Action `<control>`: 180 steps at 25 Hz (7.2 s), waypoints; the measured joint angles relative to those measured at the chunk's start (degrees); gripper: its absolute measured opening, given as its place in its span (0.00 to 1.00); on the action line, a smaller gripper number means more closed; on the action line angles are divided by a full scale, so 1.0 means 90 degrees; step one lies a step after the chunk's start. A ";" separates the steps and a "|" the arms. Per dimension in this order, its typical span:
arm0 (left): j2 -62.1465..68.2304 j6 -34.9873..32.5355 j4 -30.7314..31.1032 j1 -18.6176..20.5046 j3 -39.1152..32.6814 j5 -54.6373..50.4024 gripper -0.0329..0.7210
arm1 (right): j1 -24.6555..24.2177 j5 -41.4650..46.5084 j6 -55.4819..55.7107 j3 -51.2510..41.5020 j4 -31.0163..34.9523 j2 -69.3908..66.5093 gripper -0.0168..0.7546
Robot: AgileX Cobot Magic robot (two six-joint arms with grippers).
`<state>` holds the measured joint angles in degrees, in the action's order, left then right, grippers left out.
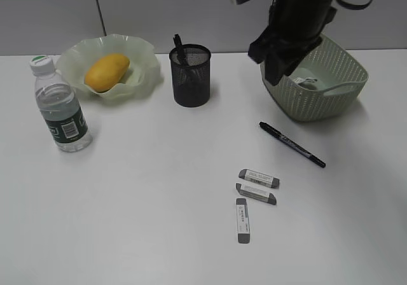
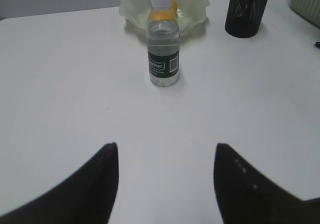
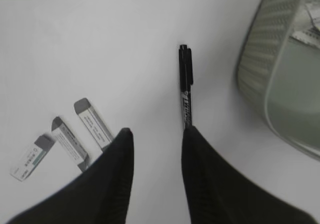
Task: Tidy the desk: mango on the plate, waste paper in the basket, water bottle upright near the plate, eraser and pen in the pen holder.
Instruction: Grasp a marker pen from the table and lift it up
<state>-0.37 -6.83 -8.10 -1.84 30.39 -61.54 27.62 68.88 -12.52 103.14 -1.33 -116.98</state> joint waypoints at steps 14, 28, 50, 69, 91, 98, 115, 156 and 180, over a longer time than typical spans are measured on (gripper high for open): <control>0.0000 0.0017 0.0000 0.0000 0.0000 0.0000 0.64 | 0.0469 0.0026 0.0259 0.0399 -0.1421 -0.1273 0.37; 0.0000 0.0021 0.0000 0.0000 0.0000 0.0000 0.64 | 0.0378 -0.0463 -0.0172 0.0392 -0.1570 -0.1870 0.42; 0.0000 0.0021 0.0000 0.0000 0.0000 0.0000 0.64 | -0.0153 -0.0897 -0.0694 0.0398 -0.0901 -0.2104 0.46; 0.0000 0.0021 0.0000 0.0000 0.0000 0.0000 0.64 | -0.0160 -0.0978 -0.0980 0.0438 -0.0482 -0.2302 0.45; 0.0000 0.0021 0.0000 0.0000 0.0000 0.0000 0.64 | -0.0255 -0.0285 -0.0086 0.1878 -0.0110 -0.2181 0.50; 0.0000 0.0021 0.0000 0.0000 0.0000 0.0000 0.64 | -0.0362 0.0021 0.1020 0.1756 0.0265 -0.1653 0.56; 0.0000 0.0021 0.0000 0.0000 0.0000 0.0000 0.64 | -0.0356 -0.0032 0.1039 0.0402 0.0662 -0.0872 0.66; 0.0000 0.0021 0.0000 0.0000 0.0000 0.0000 0.64 | -0.1115 -0.5741 0.0007 -0.4269 0.1026 0.0169 0.42; 0.0000 0.0021 0.0000 0.0000 0.0000 0.0000 0.64 | -0.1212 -0.6554 0.0510 -0.4558 0.1037 -0.0153 0.34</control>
<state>-0.37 -6.64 -8.10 -1.84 30.39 -61.54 16.72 9.90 -7.92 62.12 8.01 -118.36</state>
